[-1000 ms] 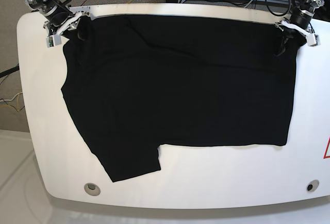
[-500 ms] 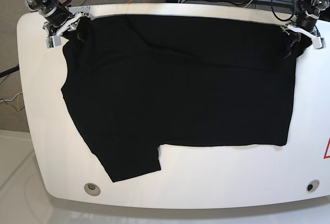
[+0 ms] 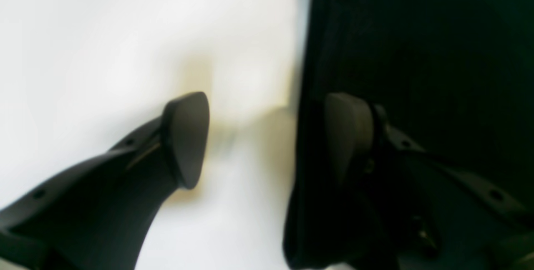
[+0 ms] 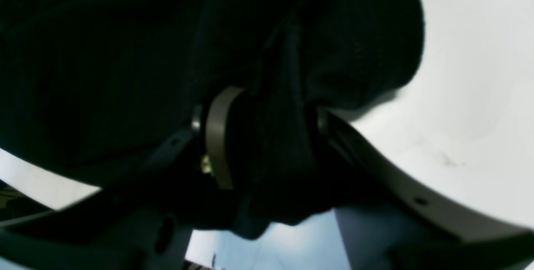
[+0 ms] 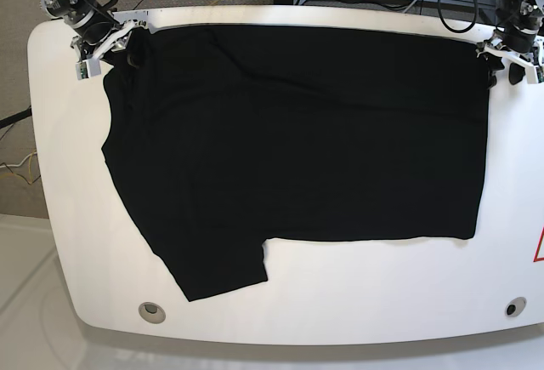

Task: Fold the T-shirt properly
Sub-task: 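Hold the shirt edge with both grippers and draw it further, then open both grippers to release the shirt edge, then move both grippers away from the shirt edge toward its sides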

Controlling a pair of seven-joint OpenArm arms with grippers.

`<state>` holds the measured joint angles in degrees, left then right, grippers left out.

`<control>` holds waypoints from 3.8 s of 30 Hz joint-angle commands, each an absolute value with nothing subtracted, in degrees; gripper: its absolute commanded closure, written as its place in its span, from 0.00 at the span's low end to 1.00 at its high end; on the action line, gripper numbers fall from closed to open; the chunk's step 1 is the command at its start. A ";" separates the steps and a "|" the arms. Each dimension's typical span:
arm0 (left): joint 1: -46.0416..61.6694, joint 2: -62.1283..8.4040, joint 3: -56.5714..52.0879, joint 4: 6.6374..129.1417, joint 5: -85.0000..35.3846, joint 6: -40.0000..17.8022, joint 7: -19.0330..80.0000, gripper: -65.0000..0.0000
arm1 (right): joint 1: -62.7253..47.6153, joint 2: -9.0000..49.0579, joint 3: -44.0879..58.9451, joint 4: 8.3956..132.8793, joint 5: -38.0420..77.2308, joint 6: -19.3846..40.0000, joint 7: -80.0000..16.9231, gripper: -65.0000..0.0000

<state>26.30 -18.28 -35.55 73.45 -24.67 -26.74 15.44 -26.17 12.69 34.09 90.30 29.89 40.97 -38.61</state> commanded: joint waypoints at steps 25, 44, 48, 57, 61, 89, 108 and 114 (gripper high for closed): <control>23.52 -16.31 -36.18 86.46 -18.51 -24.13 32.48 0.35 | -24.48 13.14 34.15 103.69 26.68 39.52 -41.80 0.63; 18.07 -16.75 -36.09 88.48 -13.49 -24.13 32.92 0.35 | -25.19 13.14 38.55 106.33 26.59 39.34 -42.24 0.63; 17.10 -16.66 -36.18 88.48 -10.15 -24.13 32.92 0.35 | -26.24 13.14 40.75 106.33 26.59 39.52 -42.24 0.63; 15.96 -16.66 -36.35 88.48 -6.20 -24.22 32.75 0.35 | -25.98 13.14 42.15 106.51 26.59 39.60 -42.24 0.63; 14.55 -16.66 -36.44 88.48 -6.11 -24.22 32.75 0.35 | -24.48 13.14 42.07 106.42 26.59 39.52 -42.24 0.63; 3.30 -16.84 -33.54 87.96 -5.93 -24.04 32.48 0.35 | 0.66 9.71 28.88 100.09 1.98 39.69 -42.24 0.63; -8.66 -13.49 -27.82 80.31 13.58 -24.04 24.75 0.35 | 27.74 10.86 28.70 64.66 -14.11 39.78 -36.09 0.37; -10.07 -13.49 -27.91 78.37 14.02 -24.04 24.75 0.35 | 33.27 11.12 28.70 53.49 -18.24 39.69 -29.14 0.36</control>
